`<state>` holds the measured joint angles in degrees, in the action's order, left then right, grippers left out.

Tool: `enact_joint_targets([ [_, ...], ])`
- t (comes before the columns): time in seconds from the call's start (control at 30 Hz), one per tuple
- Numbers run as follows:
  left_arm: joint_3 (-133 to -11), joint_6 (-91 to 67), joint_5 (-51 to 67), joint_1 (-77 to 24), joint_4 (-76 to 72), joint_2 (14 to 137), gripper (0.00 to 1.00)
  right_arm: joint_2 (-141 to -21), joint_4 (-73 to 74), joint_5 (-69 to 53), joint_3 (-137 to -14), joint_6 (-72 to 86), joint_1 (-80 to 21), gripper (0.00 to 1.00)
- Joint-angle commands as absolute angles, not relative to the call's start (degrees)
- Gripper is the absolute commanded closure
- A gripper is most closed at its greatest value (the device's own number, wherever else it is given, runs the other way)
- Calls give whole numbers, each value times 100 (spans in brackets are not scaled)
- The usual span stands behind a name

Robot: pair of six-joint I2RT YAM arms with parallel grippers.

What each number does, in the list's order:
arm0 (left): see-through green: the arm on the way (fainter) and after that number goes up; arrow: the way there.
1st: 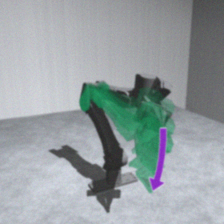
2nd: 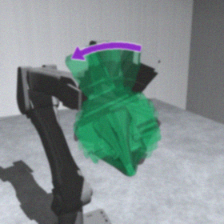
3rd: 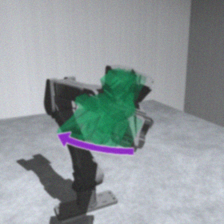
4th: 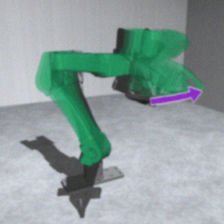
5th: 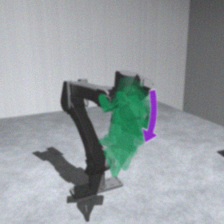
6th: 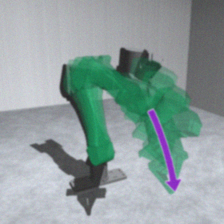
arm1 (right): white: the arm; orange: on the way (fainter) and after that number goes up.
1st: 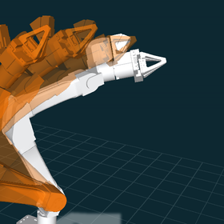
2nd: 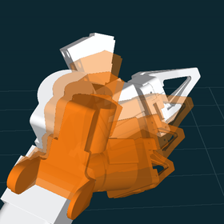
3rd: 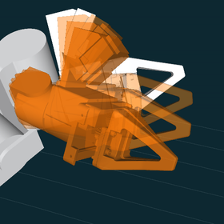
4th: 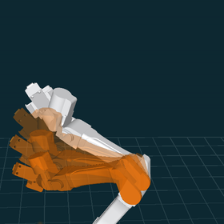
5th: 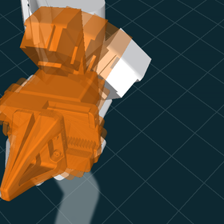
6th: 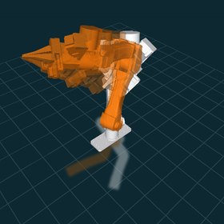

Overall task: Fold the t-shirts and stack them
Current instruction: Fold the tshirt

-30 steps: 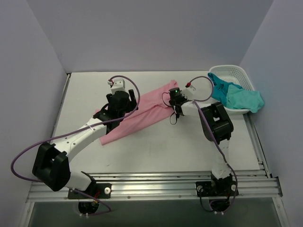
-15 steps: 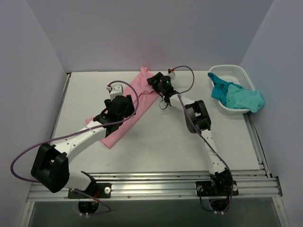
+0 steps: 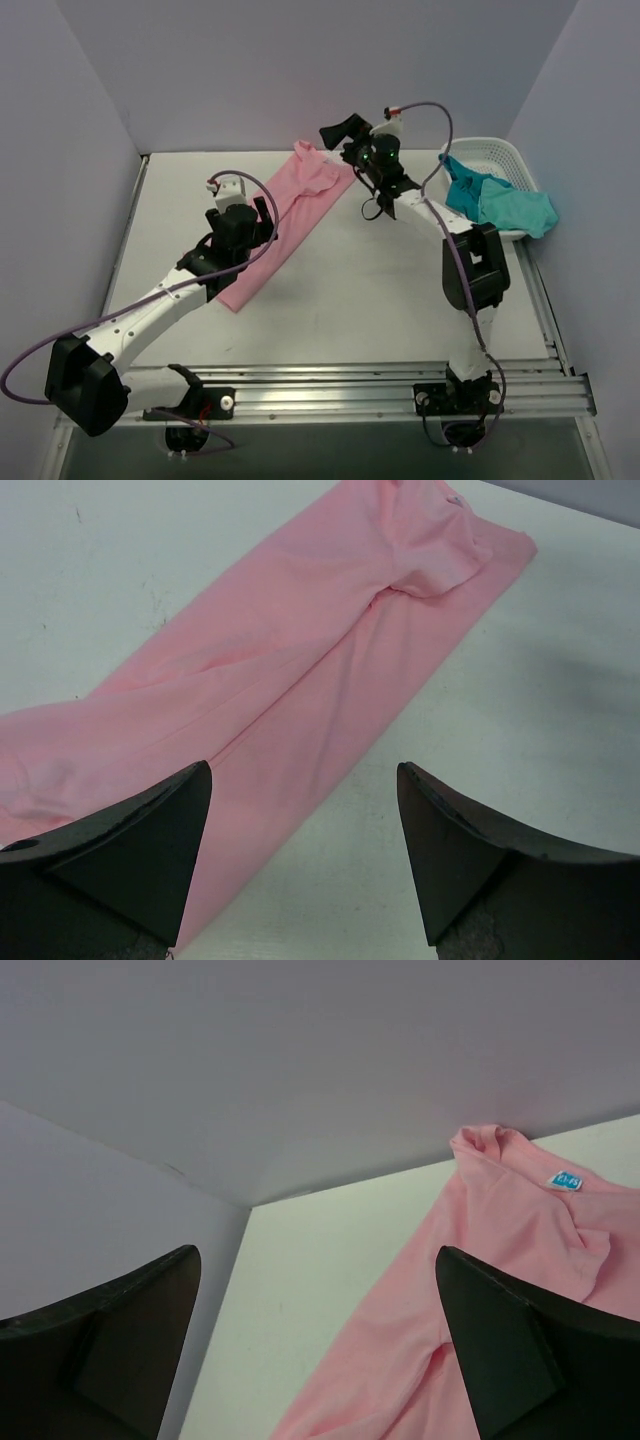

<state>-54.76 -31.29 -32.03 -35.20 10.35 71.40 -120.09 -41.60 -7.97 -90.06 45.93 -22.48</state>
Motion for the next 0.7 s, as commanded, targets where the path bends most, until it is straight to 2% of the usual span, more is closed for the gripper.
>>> enact_joint_targets([
  [0.0,-5519,-3164,-3392,-3498,1134,6873,16,-10365,-3458,-99,-8378,4255,-2609,0],
  [0.03,-5520,-3190,-3410,-3489,1177,6803,16,-10145,-3115,556,-8080,4245,-2915,0],
  [0.13,-5476,-3278,-3585,-3446,1283,6628,16,-9590,-2287,1429,-7299,4446,-3600,0],
  [0.27,-5379,-3375,-3709,-3410,1406,6399,16,-9632,-2364,1267,-6559,4790,-4182,0],
  [0.67,-5133,-3481,-3665,-3156,1758,5871,14,-10854,-1793,1740,-6952,5352,-5712,0],
])
